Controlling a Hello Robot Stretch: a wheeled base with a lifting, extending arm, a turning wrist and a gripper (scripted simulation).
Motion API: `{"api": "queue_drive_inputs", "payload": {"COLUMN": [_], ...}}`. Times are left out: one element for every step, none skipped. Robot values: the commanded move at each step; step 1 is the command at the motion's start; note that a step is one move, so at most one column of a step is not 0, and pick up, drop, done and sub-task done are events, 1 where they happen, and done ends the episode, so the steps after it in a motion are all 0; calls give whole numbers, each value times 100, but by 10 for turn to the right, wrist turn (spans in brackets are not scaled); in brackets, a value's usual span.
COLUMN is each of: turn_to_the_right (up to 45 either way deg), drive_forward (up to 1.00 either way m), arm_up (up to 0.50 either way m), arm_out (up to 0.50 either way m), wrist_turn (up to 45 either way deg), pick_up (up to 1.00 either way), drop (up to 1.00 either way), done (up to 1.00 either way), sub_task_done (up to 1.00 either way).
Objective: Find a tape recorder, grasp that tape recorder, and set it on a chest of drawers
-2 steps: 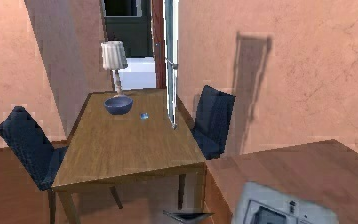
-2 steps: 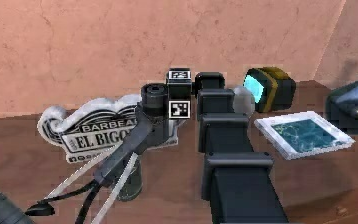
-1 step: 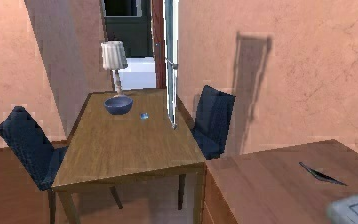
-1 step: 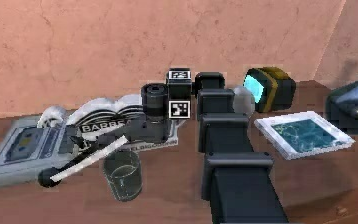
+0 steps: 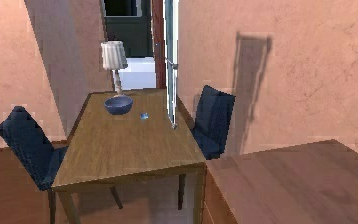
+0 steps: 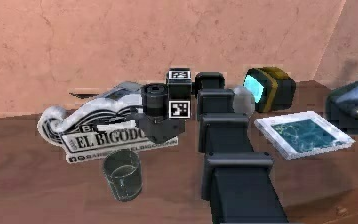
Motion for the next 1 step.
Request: {"api": "queue_drive_inputs", "payload": {"turn_to_the_right": [0], "drive_forward": [0], "arm_up": [0], "arm_out": [0], "wrist_turn": [330], "pick_up": [0], "drop": [0], "done": [0], "sub_task_done": [0]}}
